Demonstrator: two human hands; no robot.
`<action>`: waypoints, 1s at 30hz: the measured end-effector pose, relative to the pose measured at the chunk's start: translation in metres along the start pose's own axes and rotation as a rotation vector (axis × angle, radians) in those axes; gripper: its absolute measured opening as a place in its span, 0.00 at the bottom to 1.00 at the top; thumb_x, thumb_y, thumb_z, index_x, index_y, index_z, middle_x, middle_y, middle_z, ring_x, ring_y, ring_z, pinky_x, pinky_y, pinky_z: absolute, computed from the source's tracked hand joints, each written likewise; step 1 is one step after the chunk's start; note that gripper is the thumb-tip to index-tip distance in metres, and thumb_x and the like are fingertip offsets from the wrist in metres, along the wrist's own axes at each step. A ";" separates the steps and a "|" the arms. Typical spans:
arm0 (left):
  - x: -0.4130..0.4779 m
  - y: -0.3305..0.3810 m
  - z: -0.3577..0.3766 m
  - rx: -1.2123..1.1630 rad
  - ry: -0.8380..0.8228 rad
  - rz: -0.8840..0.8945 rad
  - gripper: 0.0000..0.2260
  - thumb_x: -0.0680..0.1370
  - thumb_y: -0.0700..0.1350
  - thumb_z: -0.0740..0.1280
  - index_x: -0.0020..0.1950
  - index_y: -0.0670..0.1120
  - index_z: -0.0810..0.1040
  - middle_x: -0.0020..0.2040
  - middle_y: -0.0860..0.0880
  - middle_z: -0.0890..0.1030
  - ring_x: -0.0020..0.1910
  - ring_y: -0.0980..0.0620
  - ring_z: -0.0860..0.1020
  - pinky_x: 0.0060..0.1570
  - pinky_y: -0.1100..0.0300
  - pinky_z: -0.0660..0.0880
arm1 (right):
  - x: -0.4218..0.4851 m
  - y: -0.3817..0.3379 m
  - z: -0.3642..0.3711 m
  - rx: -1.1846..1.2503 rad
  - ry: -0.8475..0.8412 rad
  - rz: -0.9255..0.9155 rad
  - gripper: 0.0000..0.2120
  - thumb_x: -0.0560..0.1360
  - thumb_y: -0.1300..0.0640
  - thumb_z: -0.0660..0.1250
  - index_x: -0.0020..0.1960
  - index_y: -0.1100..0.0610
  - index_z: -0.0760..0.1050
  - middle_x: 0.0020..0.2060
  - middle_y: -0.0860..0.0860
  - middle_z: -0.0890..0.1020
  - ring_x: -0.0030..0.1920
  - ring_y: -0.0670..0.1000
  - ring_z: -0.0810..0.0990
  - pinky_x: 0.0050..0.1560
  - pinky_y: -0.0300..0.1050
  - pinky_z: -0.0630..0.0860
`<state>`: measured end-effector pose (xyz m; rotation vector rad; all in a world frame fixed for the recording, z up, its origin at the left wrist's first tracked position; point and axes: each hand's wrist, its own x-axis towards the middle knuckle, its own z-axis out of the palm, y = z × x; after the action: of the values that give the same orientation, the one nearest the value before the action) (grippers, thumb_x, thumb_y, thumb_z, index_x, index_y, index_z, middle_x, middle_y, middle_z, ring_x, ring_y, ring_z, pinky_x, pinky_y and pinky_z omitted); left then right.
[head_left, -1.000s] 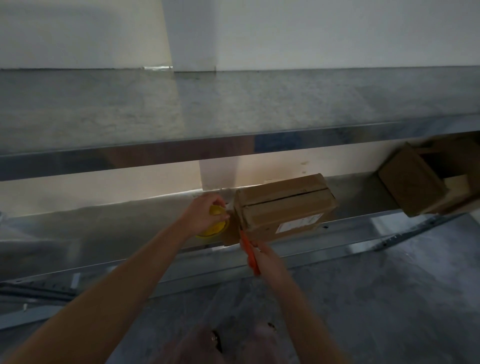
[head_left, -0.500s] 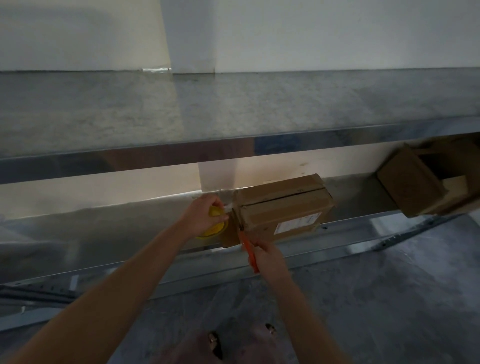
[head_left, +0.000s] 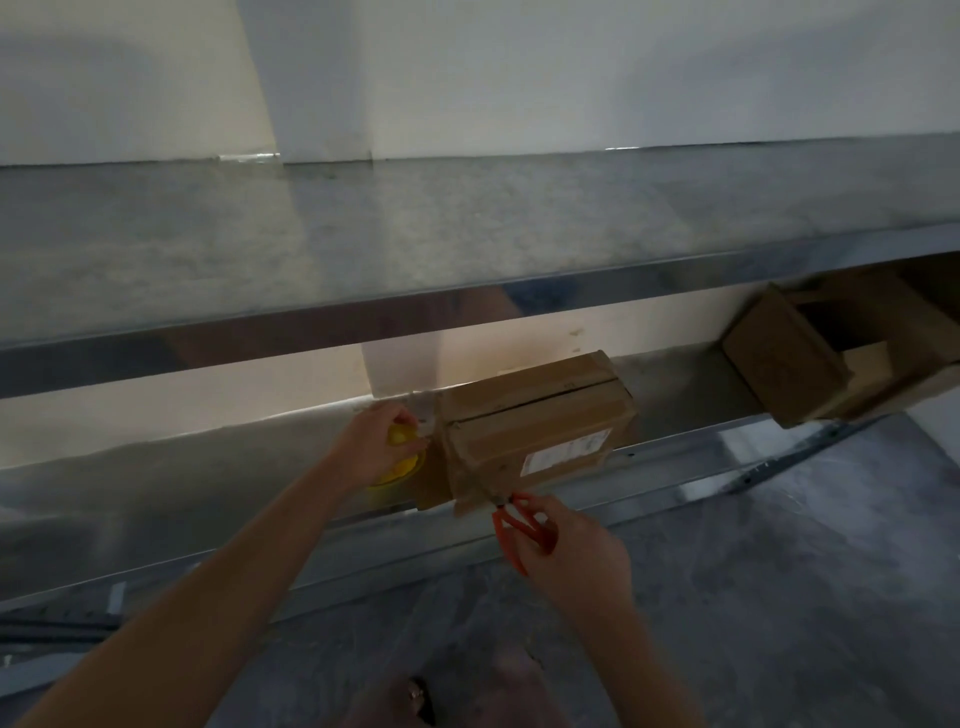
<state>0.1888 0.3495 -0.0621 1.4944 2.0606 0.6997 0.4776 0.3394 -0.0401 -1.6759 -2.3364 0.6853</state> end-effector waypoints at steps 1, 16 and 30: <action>0.000 0.001 0.000 0.001 0.009 -0.005 0.12 0.71 0.49 0.75 0.50 0.49 0.77 0.50 0.52 0.76 0.49 0.53 0.72 0.46 0.61 0.64 | -0.004 0.010 -0.010 -0.003 0.078 -0.010 0.21 0.72 0.27 0.59 0.61 0.34 0.70 0.41 0.36 0.82 0.42 0.38 0.81 0.44 0.37 0.77; 0.002 0.025 0.016 0.053 0.167 -0.206 0.11 0.69 0.45 0.78 0.46 0.48 0.78 0.46 0.48 0.79 0.45 0.49 0.75 0.45 0.57 0.67 | 0.159 0.185 -0.081 -0.065 0.035 0.263 0.22 0.80 0.37 0.55 0.58 0.52 0.76 0.50 0.51 0.82 0.50 0.54 0.80 0.55 0.55 0.78; -0.028 0.045 0.011 0.041 0.158 -0.347 0.11 0.70 0.46 0.76 0.49 0.49 0.78 0.50 0.50 0.77 0.50 0.50 0.74 0.50 0.57 0.68 | 0.216 0.217 -0.051 -0.228 -0.098 0.126 0.21 0.80 0.43 0.60 0.66 0.56 0.71 0.61 0.56 0.72 0.56 0.57 0.77 0.55 0.53 0.77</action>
<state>0.2355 0.3360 -0.0381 1.0881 2.3863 0.6555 0.6070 0.6097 -0.1221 -1.9409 -2.4730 0.5513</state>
